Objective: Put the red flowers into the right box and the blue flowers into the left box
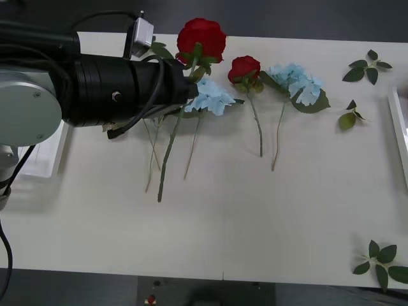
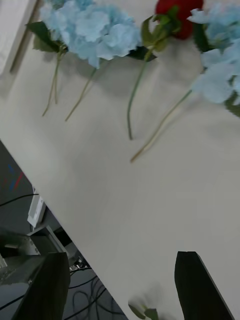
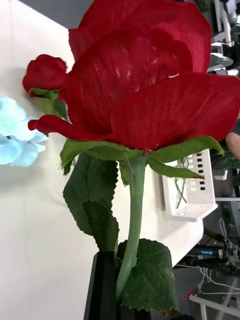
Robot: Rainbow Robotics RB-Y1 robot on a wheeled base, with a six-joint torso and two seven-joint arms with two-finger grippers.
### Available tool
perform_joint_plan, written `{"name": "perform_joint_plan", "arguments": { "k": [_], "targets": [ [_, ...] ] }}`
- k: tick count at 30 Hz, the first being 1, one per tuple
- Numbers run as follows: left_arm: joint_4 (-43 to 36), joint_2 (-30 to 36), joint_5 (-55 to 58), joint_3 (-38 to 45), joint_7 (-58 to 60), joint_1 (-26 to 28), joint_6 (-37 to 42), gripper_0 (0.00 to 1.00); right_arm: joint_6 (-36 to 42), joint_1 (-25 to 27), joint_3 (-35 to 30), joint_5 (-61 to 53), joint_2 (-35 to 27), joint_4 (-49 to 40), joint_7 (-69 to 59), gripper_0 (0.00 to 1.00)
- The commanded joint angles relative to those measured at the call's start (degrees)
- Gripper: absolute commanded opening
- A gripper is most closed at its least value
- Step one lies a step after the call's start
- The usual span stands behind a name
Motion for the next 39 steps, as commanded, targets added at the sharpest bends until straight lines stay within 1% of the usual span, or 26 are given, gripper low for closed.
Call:
{"name": "perform_joint_plan", "arguments": {
  "k": [1, 2, 3, 5, 7, 9, 10, 11, 12, 14, 18, 20, 22, 24, 29, 34, 39],
  "targets": [
    [-2.7, -1.6, 1.2, -0.1, -1.3, -1.2, -2.2, 0.00, -6.0, 8.3, -1.6, -4.2, 0.5, -8.0, 7.7, 0.62],
    [-2.7, -1.7, 1.3, -0.5, -1.5, -1.3, -3.5, 0.00, -8.7, 10.9, -1.6, -5.3, 0.7, -10.5, 8.6, 0.61],
    [-2.7, -1.8, 1.3, -0.9, -1.6, -1.3, -4.2, 0.00, -10.1, 12.2, -1.5, -6.0, 0.8, -11.7, 8.8, 0.62],
    [-2.7, -1.8, 0.8, -2.2, -1.9, -1.3, -7.3, 0.00, -14.8, 16.7, -1.5, -7.8, 2.2, -15.3, 9.1, 0.61],
    [-2.6, -1.9, 0.6, -3.5, -2.6, -1.3, -10.4, 0.00, -19.4, 21.2, -1.6, -9.3, 5.6, -18.2, 9.6, 0.62],
    [-2.6, -2.6, 0.6, -3.8, -3.1, -1.3, -11.1, 0.00, -22.4, 23.4, -1.6, -10.0, 8.8, -20.0, 9.8, 0.61],
    [-2.6, -2.6, 0.6, -3.8, -3.1, -1.3, -11.1, 0.00, -22.4, 23.4, -1.6, -10.0, 8.8, -20.0, 9.8, 0.61],
    [-2.6, -3.8, 0.5, -3.8, -3.7, -1.3, -11.1, 0.00, -25.5, 24.7, -1.6, -10.1, 12.9, -21.5, 9.9, 0.61],
    [-2.6, -4.2, 0.5, -3.8, -4.0, -1.3, -11.1, 0.00, -26.0, 24.8, -1.5, -10.1, 14.1, -21.8, 10.0, 0.61],
    [-2.6, -5.9, -0.2, -3.8, -4.5, -1.3, -11.1, 0.00, -28.4, 24.9, -1.3, -10.5, 19.9, -22.6, 9.7, 0.61],
    [-2.5, -8.3, -1.1, -3.9, -5.1, -1.3, -11.1, 0.00, -30.4, 24.3, -0.9, -11.0, 26.2, -23.0, 9.7, 0.61],
    [-2.5, -9.0, -1.4, -3.8, -5.4, -1.3, -11.1, 0.00, -30.4, 23.9, -0.7, -11.4, 28.1, -23.0, 9.7, 0.62],
    [-2.5, -9.9, -1.9, -3.9, -5.8, -1.3, -11.1, 0.00, -30.5, 22.9, 0.9, -13.9, 30.2, -23.0, 9.7, 0.61],
    [-2.5, -10.6, -2.3, -3.9, -6.2, -1.3, -11.1, 0.00, -30.7, 21.9, 2.8, -16.5, 31.1, -23.0, 9.9, 0.61],
    [-2.5, -11.6, -2.9, -3.9, -6.8, -1.3, -11.1, 0.00, -31.1, 20.2, 6.6, -20.0, 31.1, -23.6, 10.8, 0.62],
    [-2.5, -13.1, -3.5, -3.9, -7.3, -1.3, -11.1, 0.00, -31.0, 19.5, 7.7, -20.8, 31.1, -24.8, 11.2, 0.61],
    [-2.5, -14.1, -4.2, -4.0, -7.5, -1.3, -11.1, 0.00, -31.0, 17.6, 9.1, -23.3, 32.2, -25.5, 12.2, 0.61]
  ]
}}
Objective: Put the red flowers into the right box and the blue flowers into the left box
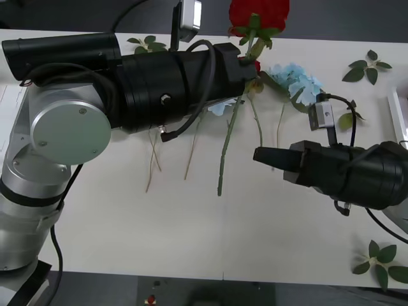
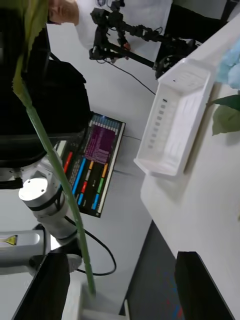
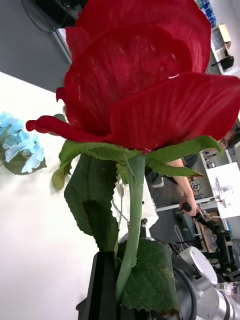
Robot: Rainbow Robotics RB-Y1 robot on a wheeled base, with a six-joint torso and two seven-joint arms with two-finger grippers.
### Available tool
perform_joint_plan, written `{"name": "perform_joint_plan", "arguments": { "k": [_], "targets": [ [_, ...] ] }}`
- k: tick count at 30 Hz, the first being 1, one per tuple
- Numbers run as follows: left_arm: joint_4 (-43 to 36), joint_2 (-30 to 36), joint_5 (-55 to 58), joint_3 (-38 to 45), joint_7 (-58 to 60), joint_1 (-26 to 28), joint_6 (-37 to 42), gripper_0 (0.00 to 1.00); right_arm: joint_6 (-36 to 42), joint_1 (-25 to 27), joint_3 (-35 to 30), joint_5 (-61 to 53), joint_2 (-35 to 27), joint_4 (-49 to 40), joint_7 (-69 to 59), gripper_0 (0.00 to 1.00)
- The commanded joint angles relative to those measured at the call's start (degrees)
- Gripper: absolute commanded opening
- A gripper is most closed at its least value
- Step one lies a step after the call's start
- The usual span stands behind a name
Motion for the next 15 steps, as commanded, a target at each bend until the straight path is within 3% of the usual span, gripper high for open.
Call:
{"name": "perform_joint_plan", "arguments": {
  "k": [1, 10, 15],
  "targets": [
    [-1.8, -1.6, -0.6, 0.6, -1.6, -1.3, -0.4, 0.00, 0.2, -3.1, 0.6, -1.1, 0.7, -2.3, 3.1, 0.61],
    [-1.8, -2.0, -4.5, -2.9, -5.6, -1.3, -5.3, 0.00, -2.0, -7.2, 3.8, -2.5, 4.3, -2.3, 3.2, 0.62],
    [-1.8, -2.0, -1.9, -3.4, -8.7, -1.2, -5.5, 0.00, -7.1, -9.4, 6.6, -2.6, 6.8, -2.3, 3.8, 0.62]
  ]
}}
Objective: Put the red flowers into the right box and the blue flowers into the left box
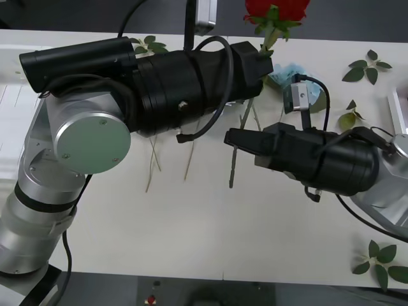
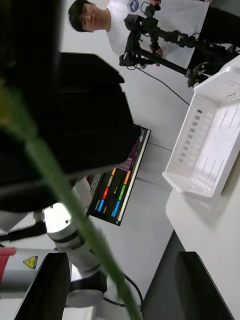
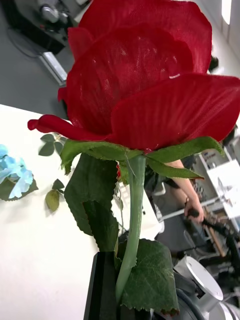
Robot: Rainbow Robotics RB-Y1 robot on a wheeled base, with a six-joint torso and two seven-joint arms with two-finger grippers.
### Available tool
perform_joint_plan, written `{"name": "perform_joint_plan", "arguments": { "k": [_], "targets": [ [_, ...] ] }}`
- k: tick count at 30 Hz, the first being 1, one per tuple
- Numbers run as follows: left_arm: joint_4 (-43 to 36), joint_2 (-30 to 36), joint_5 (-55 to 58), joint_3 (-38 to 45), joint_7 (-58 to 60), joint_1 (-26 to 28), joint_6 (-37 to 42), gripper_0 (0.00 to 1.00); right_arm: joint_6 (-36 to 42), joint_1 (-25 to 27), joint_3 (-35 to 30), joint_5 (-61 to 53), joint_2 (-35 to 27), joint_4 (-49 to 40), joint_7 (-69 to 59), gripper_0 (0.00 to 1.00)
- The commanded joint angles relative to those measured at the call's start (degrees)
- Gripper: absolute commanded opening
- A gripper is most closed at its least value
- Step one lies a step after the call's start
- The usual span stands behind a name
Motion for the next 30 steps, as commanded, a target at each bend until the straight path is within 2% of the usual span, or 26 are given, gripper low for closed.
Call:
{"name": "perform_joint_plan", "arguments": {
  "k": [1, 3, 5, 7, 8, 20, 21, 22, 23, 26, 30],
  "targets": [
    [-1.8, -0.2, 1.8, -0.3, -2.4, -1.2, -1.0, 0.00, -3.7, -2.5, 1.7, -0.4, 2.0, -1.7, 2.2, 0.61],
    [-1.8, -0.2, 1.6, -1.1, -2.5, -1.1, -2.2, 0.00, -5.3, -3.2, 2.5, -0.4, 2.4, -1.6, 2.3, 0.61],
    [-1.8, -0.2, 1.5, -1.4, -2.5, -1.0, -2.6, 0.00, -6.4, -3.6, 2.8, -0.4, 2.7, -1.3, 2.5, 0.51],
    [-1.8, -0.4, 1.8, -1.4, -2.6, -1.0, -2.6, 0.00, -6.2, -3.9, 2.9, -0.3, 2.7, -0.6, 2.6, 0.02],
    [-1.8, -0.4, 1.8, -1.4, -2.7, -1.0, -2.6, 0.00, -6.2, -4.0, 2.9, -0.3, 2.6, -0.3, 2.6, 0.00],
    [-1.8, -0.6, 2.3, -1.3, -3.6, -0.4, -2.6, 0.00, -6.3, -5.7, 3.1, -0.3, 1.7, 1.7, 2.7, 0.00],
    [-1.8, -0.6, 2.5, -1.3, -3.6, -0.3, -2.6, 0.18, -6.3, -5.8, 3.1, -0.3, 1.7, 1.9, 2.7, 0.00],
    [-1.8, -0.6, 2.2, -1.3, -3.6, -0.3, -2.6, 0.82, -6.3, -5.9, 3.1, -0.3, 1.6, 1.9, 2.7, 0.00],
    [-1.8, -0.6, 2.2, -1.3, -3.7, -0.2, -2.6, 1.00, -6.3, -5.9, 3.1, -0.3, 1.4, 1.9, 2.7, 0.00],
    [-1.8, -0.6, 2.4, -1.3, -3.8, 0.0, -2.6, 1.00, -6.4, -6.0, 3.1, -0.6, 0.1, 1.9, 2.7, 0.00],
    [-1.8, -0.6, 2.8, -1.3, -3.9, 0.1, -2.7, 1.00, -5.3, -6.3, 3.1, -3.0, -5.3, 1.9, 2.7, 0.00]
  ]
}}
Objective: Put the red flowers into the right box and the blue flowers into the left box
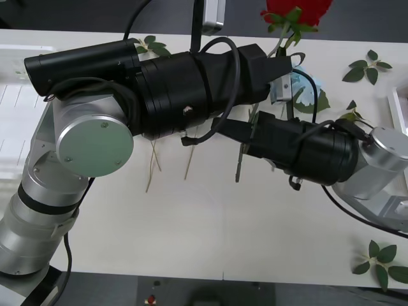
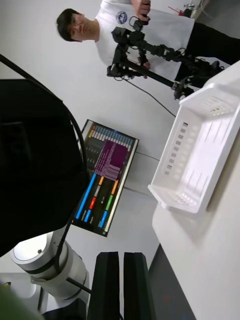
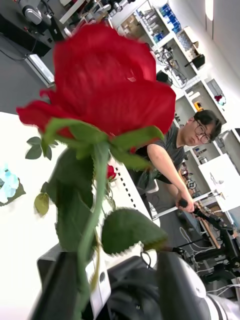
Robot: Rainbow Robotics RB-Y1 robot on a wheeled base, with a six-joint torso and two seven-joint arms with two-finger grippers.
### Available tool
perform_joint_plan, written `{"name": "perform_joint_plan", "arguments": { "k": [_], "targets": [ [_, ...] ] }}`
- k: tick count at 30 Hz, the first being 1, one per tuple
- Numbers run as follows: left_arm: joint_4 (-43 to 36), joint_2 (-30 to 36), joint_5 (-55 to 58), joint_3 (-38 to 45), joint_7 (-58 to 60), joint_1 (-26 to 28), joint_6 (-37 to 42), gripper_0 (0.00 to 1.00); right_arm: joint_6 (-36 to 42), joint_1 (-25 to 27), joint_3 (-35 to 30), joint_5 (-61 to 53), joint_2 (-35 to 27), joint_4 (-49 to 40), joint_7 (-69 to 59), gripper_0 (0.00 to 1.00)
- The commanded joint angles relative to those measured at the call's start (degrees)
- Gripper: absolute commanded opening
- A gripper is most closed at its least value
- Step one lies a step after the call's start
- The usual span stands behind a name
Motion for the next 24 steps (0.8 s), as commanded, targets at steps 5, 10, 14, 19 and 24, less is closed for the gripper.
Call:
{"name": "perform_joint_plan", "arguments": {
  "k": [5, 10, 14, 19, 24],
  "targets": [
    [-1.8, -0.6, 1.1, -0.3, -1.9, 0.4, -1.0, 1.00, 1.9, -1.1, -1.8, -5.1, -12.8, -0.5, 1.5, 0.00],
    [-2.0, -0.3, 1.7, 1.2, -2.5, 0.5, -1.2, 1.00, 2.3, 0.8, -5.0, -5.4, -21.4, -0.4, 1.0, 0.00],
    [-2.0, 2.2, 4.3, 5.3, -3.2, 0.5, -0.3, 1.00, 3.0, 2.6, -7.4, -5.4, -28.7, 1.0, 0.3, 0.00],
    [-1.9, 11.0, 3.8, 12.9, -3.4, 0.6, 11.0, 1.00, 4.3, 2.7, -8.3, -5.5, -38.9, 5.7, -0.5, 0.00],
    [1.9, 20.7, 3.9, 17.0, -2.2, 0.7, 18.1, 1.00, 7.6, 2.6, -8.3, -4.1, -44.9, 14.1, -1.4, 0.00]
  ]
}}
